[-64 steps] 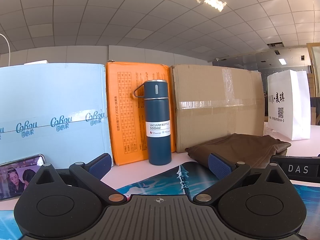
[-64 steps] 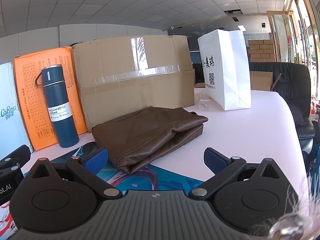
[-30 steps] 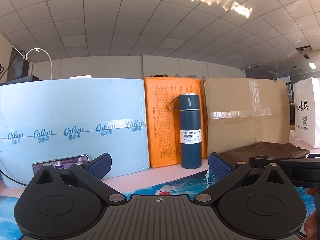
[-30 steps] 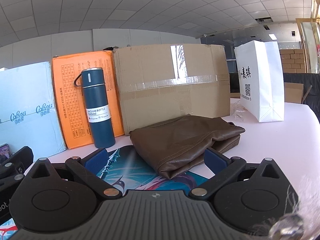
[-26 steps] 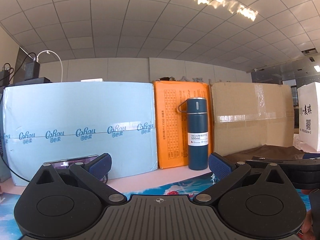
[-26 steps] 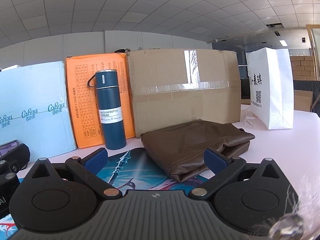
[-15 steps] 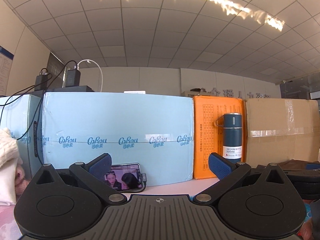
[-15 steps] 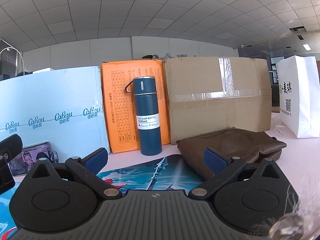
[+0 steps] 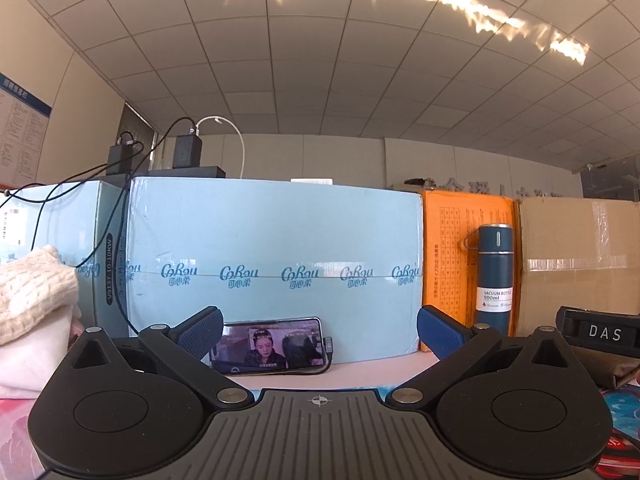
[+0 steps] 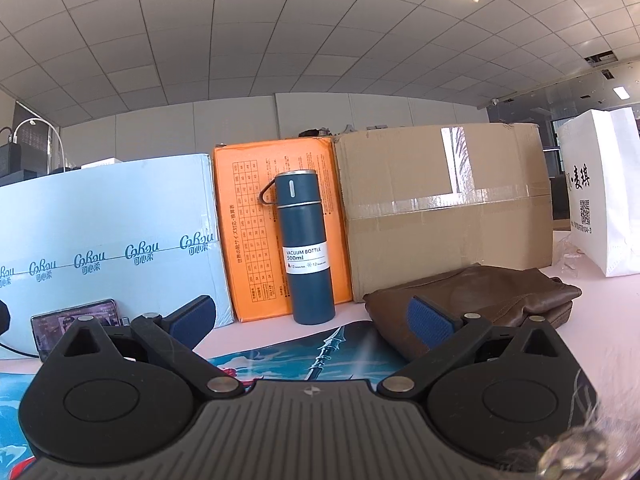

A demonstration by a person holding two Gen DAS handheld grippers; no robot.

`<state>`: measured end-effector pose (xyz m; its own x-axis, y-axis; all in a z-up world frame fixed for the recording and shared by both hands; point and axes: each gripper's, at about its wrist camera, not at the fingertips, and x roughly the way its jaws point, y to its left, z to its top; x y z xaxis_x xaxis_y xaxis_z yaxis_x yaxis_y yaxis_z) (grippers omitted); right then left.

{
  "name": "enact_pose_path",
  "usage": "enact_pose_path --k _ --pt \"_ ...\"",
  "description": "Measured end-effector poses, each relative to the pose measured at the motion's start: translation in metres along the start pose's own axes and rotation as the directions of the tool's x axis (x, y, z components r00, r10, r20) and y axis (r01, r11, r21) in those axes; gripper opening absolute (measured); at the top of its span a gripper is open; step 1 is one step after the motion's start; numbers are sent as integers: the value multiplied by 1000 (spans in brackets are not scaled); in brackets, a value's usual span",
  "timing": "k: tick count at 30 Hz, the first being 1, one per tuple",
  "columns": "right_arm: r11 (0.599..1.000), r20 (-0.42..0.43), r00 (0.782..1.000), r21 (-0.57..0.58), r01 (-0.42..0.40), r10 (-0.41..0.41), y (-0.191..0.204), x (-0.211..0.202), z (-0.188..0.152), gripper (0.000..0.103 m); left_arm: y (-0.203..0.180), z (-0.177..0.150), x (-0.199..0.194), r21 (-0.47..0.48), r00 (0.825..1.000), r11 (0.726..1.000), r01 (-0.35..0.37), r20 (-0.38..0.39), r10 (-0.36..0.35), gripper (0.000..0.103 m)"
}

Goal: Fold clothes

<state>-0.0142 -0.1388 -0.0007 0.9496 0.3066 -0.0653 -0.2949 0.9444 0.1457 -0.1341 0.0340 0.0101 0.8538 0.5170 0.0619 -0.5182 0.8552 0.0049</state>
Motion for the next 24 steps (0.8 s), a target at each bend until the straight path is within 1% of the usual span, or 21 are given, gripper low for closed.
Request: enact_pose_path --k 1,3,4,8,11,14,24 --pt "1000 -3 1000 -2 0 0 0 0 0 103 0 0 1 3 1000 1000 5 -7 -5 103" --pt "1000 -8 1000 -13 -4 4 1 0 0 103 -1 -1 5 1 998 999 43 -40 -43 103" --pt "1000 -7 1000 -21 -6 6 2 0 0 103 -1 -1 6 0 998 999 51 -47 -51 103" --pt "999 -5 1000 -42 -14 14 6 -1 0 103 -1 -2 6 -3 996 998 67 -61 -67 103" --pt "999 -27 999 -32 -23 23 4 2 0 103 -1 -3 7 -5 994 997 79 -72 -79 103" --pt "999 -45 999 -22 -31 30 2 4 0 103 -1 -3 8 -6 994 997 79 -77 -79 103" --pt "999 -39 999 -26 -32 31 3 2 -1 103 -2 -3 8 -1 994 997 79 -79 -78 103"
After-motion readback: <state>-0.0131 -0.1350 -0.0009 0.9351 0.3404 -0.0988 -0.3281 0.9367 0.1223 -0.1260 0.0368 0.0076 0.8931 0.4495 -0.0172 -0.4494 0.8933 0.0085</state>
